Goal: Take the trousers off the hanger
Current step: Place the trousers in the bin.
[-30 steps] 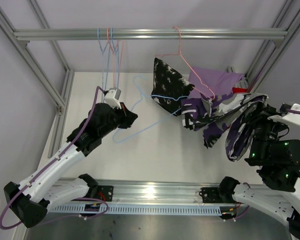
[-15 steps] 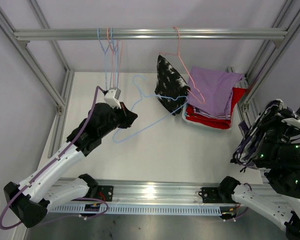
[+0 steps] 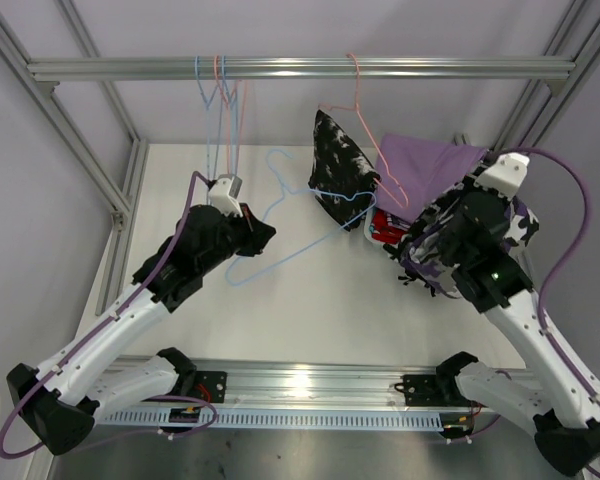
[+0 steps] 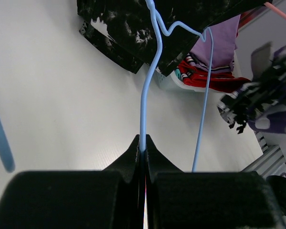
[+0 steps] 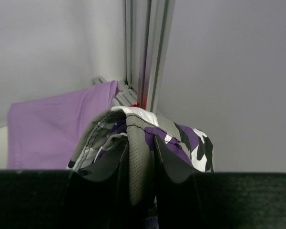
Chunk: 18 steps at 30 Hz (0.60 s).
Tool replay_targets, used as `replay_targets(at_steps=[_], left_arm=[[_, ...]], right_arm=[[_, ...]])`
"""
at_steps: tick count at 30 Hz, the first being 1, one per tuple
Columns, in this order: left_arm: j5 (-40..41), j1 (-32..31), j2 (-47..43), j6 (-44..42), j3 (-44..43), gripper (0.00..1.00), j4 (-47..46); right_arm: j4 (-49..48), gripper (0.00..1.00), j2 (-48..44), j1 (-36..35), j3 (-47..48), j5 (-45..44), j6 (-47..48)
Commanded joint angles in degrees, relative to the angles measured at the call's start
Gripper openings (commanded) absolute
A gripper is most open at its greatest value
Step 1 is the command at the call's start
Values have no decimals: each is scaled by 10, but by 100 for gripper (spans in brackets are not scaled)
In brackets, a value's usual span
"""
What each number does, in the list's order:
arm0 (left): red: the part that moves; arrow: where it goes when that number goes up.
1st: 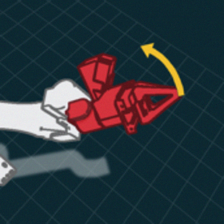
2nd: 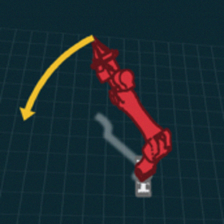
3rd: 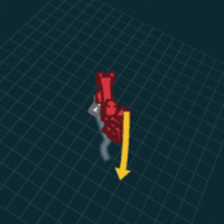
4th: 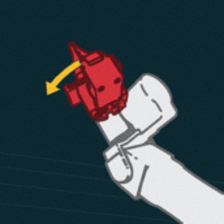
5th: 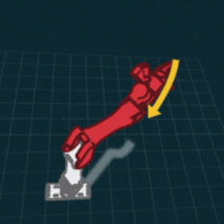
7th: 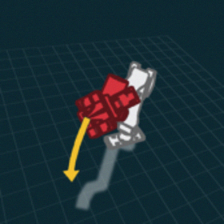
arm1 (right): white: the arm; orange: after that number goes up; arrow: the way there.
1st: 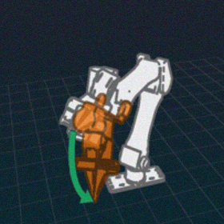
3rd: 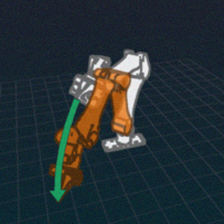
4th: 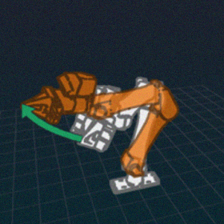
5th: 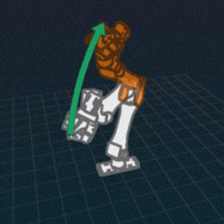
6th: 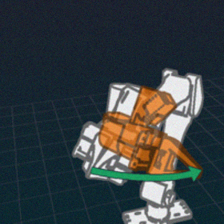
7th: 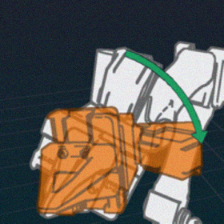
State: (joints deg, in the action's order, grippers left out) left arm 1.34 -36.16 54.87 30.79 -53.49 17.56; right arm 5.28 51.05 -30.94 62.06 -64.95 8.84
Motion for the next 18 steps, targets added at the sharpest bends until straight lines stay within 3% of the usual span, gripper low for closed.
replay_targets(at_steps=[1,7,18], left_arm=[[16,-7,-1,-12,-29,0,-16],[2,-8,5,-13,-34,0,-15],[7,-8,1,-18,-35,0,-12]], right_arm=[[-79,0,22,53,27,59,-65],[-77,0,96,157,60,202,-136],[-93,0,245,174,175,289,-135]])
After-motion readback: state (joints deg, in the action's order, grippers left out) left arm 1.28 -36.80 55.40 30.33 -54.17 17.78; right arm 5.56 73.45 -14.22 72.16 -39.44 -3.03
